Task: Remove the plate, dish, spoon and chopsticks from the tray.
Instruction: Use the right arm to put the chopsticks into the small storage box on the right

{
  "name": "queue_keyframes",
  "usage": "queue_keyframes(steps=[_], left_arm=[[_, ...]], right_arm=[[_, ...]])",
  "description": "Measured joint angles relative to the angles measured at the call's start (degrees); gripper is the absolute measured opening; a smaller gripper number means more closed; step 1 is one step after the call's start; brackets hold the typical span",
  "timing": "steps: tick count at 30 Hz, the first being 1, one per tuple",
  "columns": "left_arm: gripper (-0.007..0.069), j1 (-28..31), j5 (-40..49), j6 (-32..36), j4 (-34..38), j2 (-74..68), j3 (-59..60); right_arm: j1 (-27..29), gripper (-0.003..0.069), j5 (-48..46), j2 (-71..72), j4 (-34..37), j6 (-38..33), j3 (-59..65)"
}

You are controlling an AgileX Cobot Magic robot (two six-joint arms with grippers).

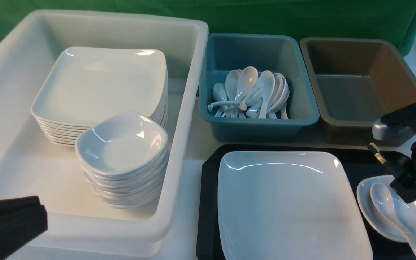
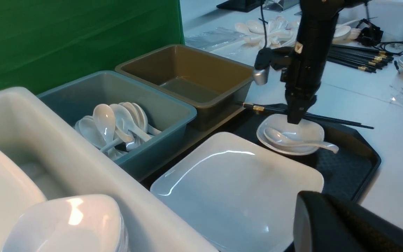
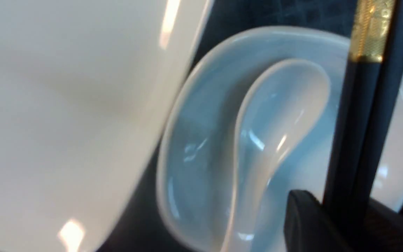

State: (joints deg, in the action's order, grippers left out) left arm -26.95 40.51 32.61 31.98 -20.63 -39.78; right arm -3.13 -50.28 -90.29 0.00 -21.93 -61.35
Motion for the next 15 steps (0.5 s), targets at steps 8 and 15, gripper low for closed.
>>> queue_keyframes(steps=[8, 15], left_arm=[[0.0016, 0.0, -10.5, 0.1, 0.2, 0.0, 0.0], [0.0016, 0.0, -13.7, 0.1, 0.7, -0.6, 0.0]], right_arm=[[-1.6, 0.0139, -7.6, 2.6, 12.3, 3.4, -16.3], [6.4, 0.0139, -9.0, -14.2, 27.9, 6.3, -41.2]])
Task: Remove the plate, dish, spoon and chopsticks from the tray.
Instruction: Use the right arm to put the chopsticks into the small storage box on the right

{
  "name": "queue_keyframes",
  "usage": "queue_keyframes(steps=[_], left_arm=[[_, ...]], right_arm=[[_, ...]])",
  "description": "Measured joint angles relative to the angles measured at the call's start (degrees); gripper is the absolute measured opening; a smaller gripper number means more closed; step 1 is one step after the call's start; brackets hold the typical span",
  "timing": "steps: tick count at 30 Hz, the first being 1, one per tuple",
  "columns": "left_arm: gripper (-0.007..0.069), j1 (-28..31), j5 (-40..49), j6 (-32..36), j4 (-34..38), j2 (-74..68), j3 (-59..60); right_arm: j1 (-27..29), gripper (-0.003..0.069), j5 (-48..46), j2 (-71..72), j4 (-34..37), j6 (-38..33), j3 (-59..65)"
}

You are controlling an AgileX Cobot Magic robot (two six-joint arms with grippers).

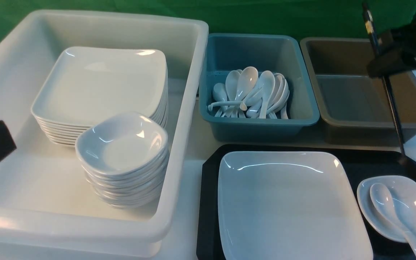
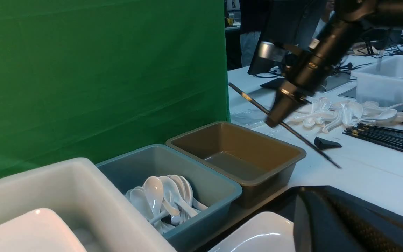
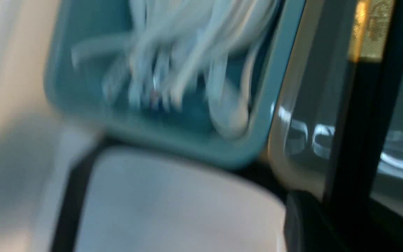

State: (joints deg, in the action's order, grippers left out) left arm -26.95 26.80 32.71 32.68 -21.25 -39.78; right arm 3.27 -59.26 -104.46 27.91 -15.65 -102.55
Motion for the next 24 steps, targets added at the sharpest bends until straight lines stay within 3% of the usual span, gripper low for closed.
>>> queue_keyframes(steps=[7, 11, 14, 18, 21, 24], left_arm=[[0.0016, 0.0, -0.1, 0.0, 0.2, -0.2, 0.0], [0.0016, 0.0, -0.1, 0.0, 0.2, -0.6, 0.0], [0.0016, 0.0, -0.1, 0.0, 0.2, -0.6, 0.0], [0.0016, 0.0, -0.1, 0.0, -0.4, -0.6, 0.0], [0.0016, 0.0, -0.1, 0.0, -0.7, -0.6, 0.0], [0.0016, 0.0, -0.1, 0.0, -0.9, -0.6, 0.0]], right_arm=[[4.2, 0.0139, 6.2, -16.9, 4.0, 2.9, -17.6], [4.2, 0.0141, 11.6, -21.1, 3.9, 2.8, -20.0], [4.2, 0.0224, 14.1, -24.1, 4.0, 2.8, -20.2], [4.2, 0.0418, 11.3, -25.1, -0.4, 5.0, -20.2], [4.2, 0.0433, 7.1, -23.9, -4.8, 6.5, -20.2], [4.0, 0.0385, 0.7, -20.5, -8.8, 6.4, -20.2]])
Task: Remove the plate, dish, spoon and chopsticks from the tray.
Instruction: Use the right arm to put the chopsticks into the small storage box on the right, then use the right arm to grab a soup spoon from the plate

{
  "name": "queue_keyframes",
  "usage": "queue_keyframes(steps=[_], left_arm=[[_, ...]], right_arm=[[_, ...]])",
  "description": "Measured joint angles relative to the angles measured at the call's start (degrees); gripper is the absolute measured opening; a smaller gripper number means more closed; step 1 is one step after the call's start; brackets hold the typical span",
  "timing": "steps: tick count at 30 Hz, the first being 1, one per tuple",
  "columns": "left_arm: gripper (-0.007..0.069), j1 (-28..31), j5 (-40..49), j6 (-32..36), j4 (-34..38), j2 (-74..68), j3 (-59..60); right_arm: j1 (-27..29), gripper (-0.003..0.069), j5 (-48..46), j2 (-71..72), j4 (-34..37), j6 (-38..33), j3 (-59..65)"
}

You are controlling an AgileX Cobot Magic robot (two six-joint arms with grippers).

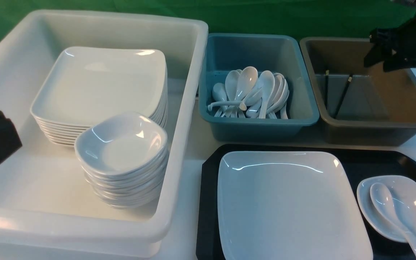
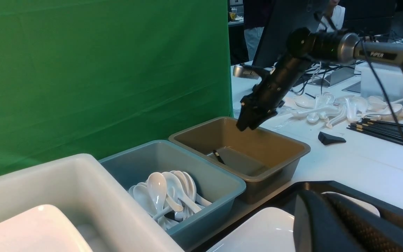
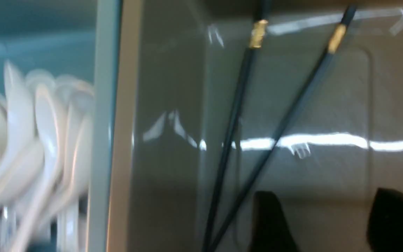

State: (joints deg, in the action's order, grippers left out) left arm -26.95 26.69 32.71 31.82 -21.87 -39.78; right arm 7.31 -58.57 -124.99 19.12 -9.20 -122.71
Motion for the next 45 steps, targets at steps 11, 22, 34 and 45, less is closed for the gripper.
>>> queue_keyframes(steps=[11, 22, 34, 45], left_arm=[[0.0016, 0.0, 1.4, 0.1, -2.9, 0.0, 0.0], [0.0016, 0.0, 3.5, 0.3, -4.2, 0.0, 0.0], [0.0016, 0.0, 4.4, 0.3, -4.4, 0.0, 0.0], [0.0016, 0.0, 4.3, 0.4, -4.4, 0.0, 0.0]], right_arm=[[-9.3, 0.0201, -8.1, 26.5, -12.1, 0.7, 22.6], [-11.5, 0.0426, 0.4, 35.2, -18.7, 3.3, 62.4], [-7.0, 0.0433, 11.0, 25.3, -17.7, 3.9, 64.7], [-6.3, 0.0246, 12.1, 22.9, -16.9, 1.2, 64.2]])
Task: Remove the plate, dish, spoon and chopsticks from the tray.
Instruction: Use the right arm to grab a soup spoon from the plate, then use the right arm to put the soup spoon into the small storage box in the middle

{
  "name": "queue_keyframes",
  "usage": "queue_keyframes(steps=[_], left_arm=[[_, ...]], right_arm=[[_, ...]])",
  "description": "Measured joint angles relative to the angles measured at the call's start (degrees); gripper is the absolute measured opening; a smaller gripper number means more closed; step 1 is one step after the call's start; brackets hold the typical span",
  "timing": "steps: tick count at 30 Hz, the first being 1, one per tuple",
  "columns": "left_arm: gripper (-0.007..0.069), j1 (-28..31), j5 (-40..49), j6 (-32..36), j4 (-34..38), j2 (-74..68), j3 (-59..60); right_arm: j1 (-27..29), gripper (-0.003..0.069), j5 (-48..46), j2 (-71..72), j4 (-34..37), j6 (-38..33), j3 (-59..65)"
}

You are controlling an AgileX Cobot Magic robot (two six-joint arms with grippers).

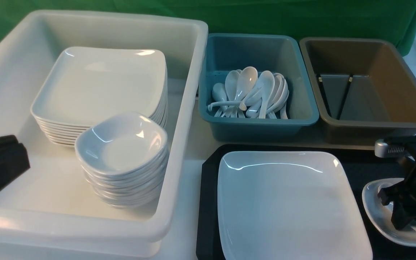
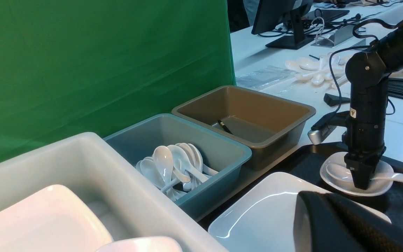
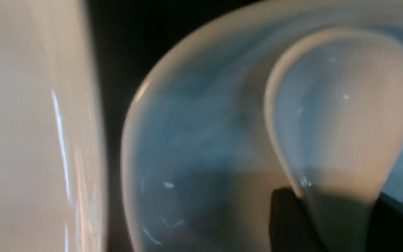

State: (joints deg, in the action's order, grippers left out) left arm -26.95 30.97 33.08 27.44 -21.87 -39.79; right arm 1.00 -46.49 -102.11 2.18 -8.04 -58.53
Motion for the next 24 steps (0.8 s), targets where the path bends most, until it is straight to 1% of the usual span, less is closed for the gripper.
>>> queue_keyframes(steps=[1, 5, 7, 9, 10, 11, 13, 14, 16, 17, 19, 20, 21, 24], left_arm=[[0.0016, 0.0, -0.2, 0.0, 0.0, 0.0, 0.0], [0.0016, 0.0, -0.7, 0.8, 0.0, 0.0, 0.0], [0.0016, 0.0, -0.8, 1.4, 0.0, 0.0, 0.0], [0.0016, 0.0, -1.0, 1.6, 0.0, 0.0, 0.0], [0.0016, 0.0, -1.1, 1.6, 0.0, 0.0, 0.0], [0.0016, 0.0, -1.1, 1.6, 0.0, 0.0, 0.0], [0.0016, 0.0, -1.1, 1.7, -0.3, 0.0, 0.0], [0.0016, 0.0, -1.1, 1.7, -0.4, 0.0, 0.0], [0.0016, 0.0, -1.1, 1.7, -0.4, 0.0, 0.0], [0.0016, 0.0, -1.1, 1.7, -0.4, 0.0, 0.0], [0.0016, 0.0, -1.1, 1.7, -0.4, 0.0, 0.0], [0.0016, 0.0, -1.1, 1.7, -0.4, 0.0, 0.0], [0.0016, 0.0, -1.1, 1.7, -0.4, 0.0, 0.0], [0.0016, 0.0, -1.0, 1.7, -0.4, 0.0, 0.0]], right_arm=[[0.0, 0.0237, -0.3, 0.0, 0.4, -0.6, 0.0], [0.0, 0.0237, -1.0, 1.2, 1.8, -1.6, 0.0], [-0.5, 0.0237, -3.0, 4.3, 2.6, -1.6, -0.4], [-2.0, 0.0237, -5.4, 8.1, 3.6, -1.5, -1.6], [-3.8, 0.0237, -5.6, 10.6, 4.8, -1.5, -2.7], [-4.1, 0.0237, -5.6, 11.0, 5.1, -1.5, -2.9], [-8.6, 0.0237, -0.2, 15.3, 10.2, -2.1, -6.6], [-10.0, 0.0237, 3.4, 15.9, 11.9, -2.3, -8.1], [-12.6, 0.0237, 9.4, 15.4, 15.4, -2.7, -11.6], [-14.4, 0.0237, 14.3, 13.8, 17.4, -2.9, -15.1], [-16.0, 0.0237, 21.0, 9.3, 19.9, -3.1, -20.3], [-16.2, 0.0237, 21.7, 8.1, 20.3, -3.1, -20.8], [-16.7, 0.0237, 25.8, 3.8, 21.0, -2.6, -25.0], [-16.7, 0.0239, 30.7, -4.2, 21.4, -0.6, -30.7]])
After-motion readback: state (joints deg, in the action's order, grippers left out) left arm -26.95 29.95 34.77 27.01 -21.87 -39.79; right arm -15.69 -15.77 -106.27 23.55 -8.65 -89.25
